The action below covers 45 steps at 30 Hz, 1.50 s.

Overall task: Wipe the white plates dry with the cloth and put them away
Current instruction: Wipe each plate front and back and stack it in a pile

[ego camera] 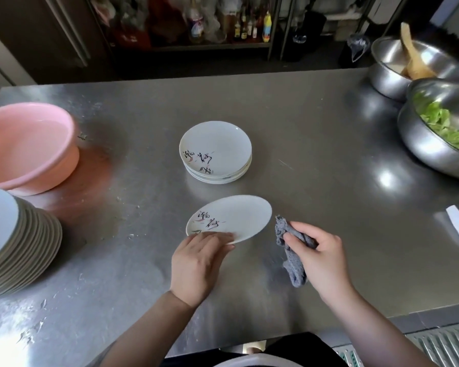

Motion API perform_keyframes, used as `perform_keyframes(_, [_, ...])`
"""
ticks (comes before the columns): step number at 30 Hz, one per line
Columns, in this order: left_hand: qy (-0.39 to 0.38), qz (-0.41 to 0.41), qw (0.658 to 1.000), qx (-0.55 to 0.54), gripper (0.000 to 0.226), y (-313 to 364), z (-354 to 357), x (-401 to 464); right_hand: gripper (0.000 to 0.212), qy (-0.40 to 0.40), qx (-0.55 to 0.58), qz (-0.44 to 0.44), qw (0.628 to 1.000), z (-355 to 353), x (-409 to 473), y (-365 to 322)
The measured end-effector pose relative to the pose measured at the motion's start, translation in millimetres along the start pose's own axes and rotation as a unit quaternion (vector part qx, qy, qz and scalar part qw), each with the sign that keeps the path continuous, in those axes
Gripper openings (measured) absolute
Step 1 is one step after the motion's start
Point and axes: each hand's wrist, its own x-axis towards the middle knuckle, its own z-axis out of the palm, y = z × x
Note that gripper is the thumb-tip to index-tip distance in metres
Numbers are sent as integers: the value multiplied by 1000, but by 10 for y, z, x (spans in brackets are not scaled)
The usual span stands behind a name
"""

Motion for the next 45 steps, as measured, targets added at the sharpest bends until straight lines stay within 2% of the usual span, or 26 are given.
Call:
perform_keyframes(2, [12, -54, 998, 6, 30, 74, -138, 133, 38, 6, 9, -20, 1000, -8, 6, -77])
perform_keyframes(5, [13, -223, 971, -85, 27, 195, -354, 337, 41, 0, 23, -57, 998, 9, 51, -264])
perform_keyframes(7, [27, -333, 917, -217, 21, 234, -455, 461, 42, -12, 36, -96, 995, 42, 63, -422])
perform_keyframes(9, [38, -401, 852, -334, 20, 291, -562, 546, 41, -27, 31, -150, 988, 84, 59, -582])
perform_keyframes(12, [74, -446, 763, -463, 24, 436, -680, 625, 36, -19, -37, -229, 973, 143, 70, -774])
perform_keyframes(14, [110, -452, 716, -521, 26, 551, -726, 692, 34, 29, -97, -290, 952, 197, 94, -869])
perform_keyframes(17, [139, -435, 686, -566, 22, 716, -802, 849, 27, 84, -125, -362, 920, 350, 73, -1023])
perform_keyframes(21, [179, -423, 649, -606, 18, 773, -934, 1046, 27, -17, -170, -514, 840, 393, 5, -1042])
perform_keyframes(22, [187, -419, 652, -603, 19, 768, -971, 1080, 28, -15, -171, -523, 835, 350, 51, -1040])
perform_keyframes(26, [187, -410, 694, -561, 23, 826, -991, 1110, 28, 109, -97, -388, 910, 330, 237, -1219])
perform_keyframes(27, [182, -407, 699, -559, 22, 851, -980, 1108, 28, 102, -91, -388, 911, 391, 218, -1271])
perform_keyframes(29, [186, -398, 709, -552, 18, 874, -997, 1117, 27, 39, -92, -438, 893, 502, 133, -1317])
perform_keyframes(31, [194, -370, 745, -520, 16, 854, -1051, 1131, 24, 8, -76, -460, 885, 475, 138, -1384])
perform_keyframes(34, [186, -296, 820, -452, 18, 868, -1146, 1154, 21, 83, -41, -425, 901, 343, 307, -1598])
perform_keyframes(36, [183, -267, 844, -428, 18, 904, -1178, 1165, 21, 82, -33, -421, 903, 363, 307, -1720])
perform_keyframes(40, [192, -235, 864, -402, 17, 924, -1219, 1201, 22, 15, -57, -510, 858, 485, 195, -1783])
perform_keyframes(41, [194, -239, 863, -400, 17, 921, -1227, 1205, 22, 21, -56, -507, 860, 482, 236, -1787])
perform_keyframes(43, [199, -254, 856, -404, 17, 908, -1243, 1204, 21, 62, -23, -452, 890, 479, 319, -1806])
perform_keyframes(45, [205, -266, 845, -417, 17, 898, -1247, 1193, 21, 71, -19, -439, 895, 517, 321, -1806])
